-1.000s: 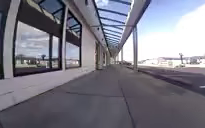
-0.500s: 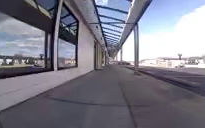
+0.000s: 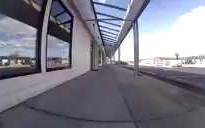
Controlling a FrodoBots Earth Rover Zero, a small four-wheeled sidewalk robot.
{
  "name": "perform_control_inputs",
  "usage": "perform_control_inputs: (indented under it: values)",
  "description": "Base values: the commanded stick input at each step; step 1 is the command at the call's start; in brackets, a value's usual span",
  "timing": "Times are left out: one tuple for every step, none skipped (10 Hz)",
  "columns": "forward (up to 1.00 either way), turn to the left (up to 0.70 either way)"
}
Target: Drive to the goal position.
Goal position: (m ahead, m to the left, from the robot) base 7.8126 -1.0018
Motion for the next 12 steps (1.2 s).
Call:
perform_control_inputs:
  values:
    - [0.85,0.0]
    - [0.85,0.0]
    - [0.85,0.0]
    - [0.85,-0.27]
    - [0.85,-0.15]
    - [0.85,0.0]
    - [0.85,0.0]
    - [0.85,0.0]
    - [0.85,0.0]
    - [0.85,0.0]
    - [0.85,0.0]
    - [0.85,0.0]
